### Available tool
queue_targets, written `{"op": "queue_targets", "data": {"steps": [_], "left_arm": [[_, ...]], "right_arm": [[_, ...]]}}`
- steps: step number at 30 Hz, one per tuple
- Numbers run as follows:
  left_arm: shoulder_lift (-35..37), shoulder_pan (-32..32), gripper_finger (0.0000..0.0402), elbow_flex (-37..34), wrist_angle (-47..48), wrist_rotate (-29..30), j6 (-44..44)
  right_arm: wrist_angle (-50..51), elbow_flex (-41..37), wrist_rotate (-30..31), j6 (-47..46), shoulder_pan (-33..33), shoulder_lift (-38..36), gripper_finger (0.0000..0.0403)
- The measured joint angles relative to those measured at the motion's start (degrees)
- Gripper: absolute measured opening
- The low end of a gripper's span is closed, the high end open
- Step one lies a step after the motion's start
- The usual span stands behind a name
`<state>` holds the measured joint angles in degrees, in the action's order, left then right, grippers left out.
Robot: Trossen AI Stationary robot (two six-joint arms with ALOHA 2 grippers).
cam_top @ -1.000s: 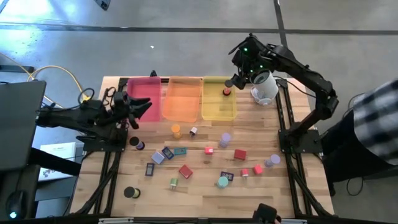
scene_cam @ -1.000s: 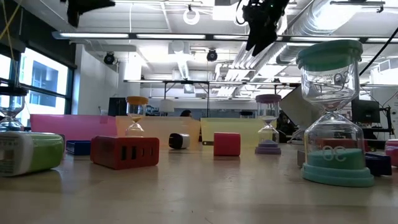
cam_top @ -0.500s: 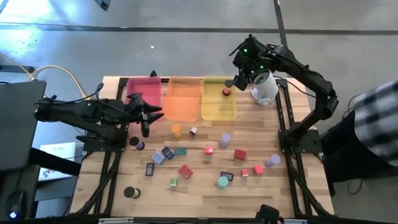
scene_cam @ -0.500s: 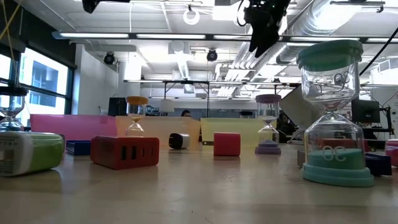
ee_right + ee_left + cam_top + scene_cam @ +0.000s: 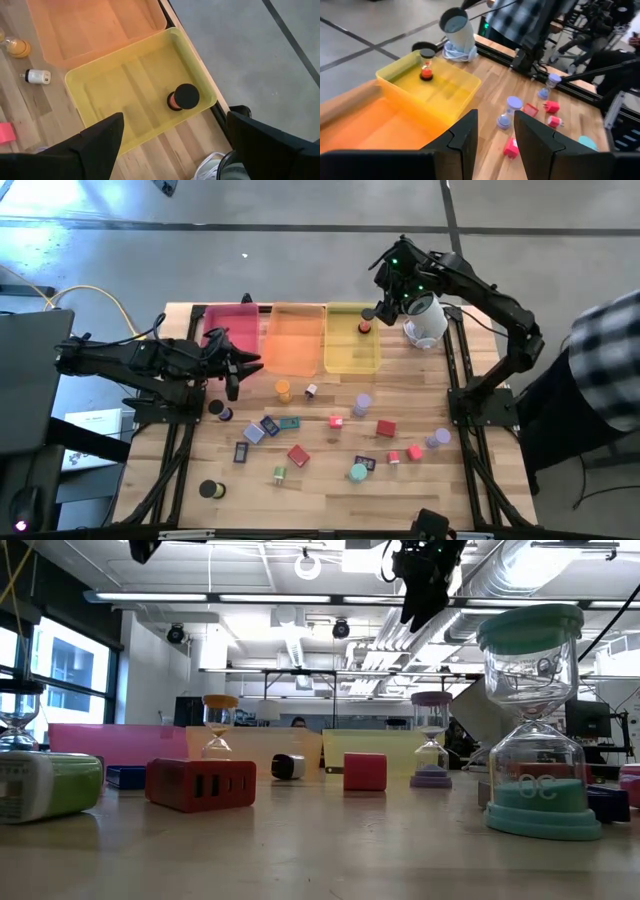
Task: Pick & Place Office items
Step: Put the violet charger adapter into the red bin
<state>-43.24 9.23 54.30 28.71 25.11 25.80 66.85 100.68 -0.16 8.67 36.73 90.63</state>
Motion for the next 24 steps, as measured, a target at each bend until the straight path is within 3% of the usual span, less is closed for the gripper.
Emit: {"op": "queue_targets", "data": {"steps": [11, 20, 24], "left_arm": [[-1.5, 0.0, 0.0128, 0.0, 0.1, -0.5, -1.8], [-4.5, 0.0, 0.0227, 0.0, 0.1, -1.0, -2.2], [-4.7, 0.0, 0.0250, 0.0, 0.0, -1.0, -2.2]], "right_arm": [[0.5, 0.0, 0.0, 0.0, 0.0, 0.0, 0.0341], [0.6, 0.0, 0.0, 0.0, 0.0, 0.0, 0.0341], [0.7, 0.0, 0.0, 0.0, 0.0, 0.0, 0.0341]]}}
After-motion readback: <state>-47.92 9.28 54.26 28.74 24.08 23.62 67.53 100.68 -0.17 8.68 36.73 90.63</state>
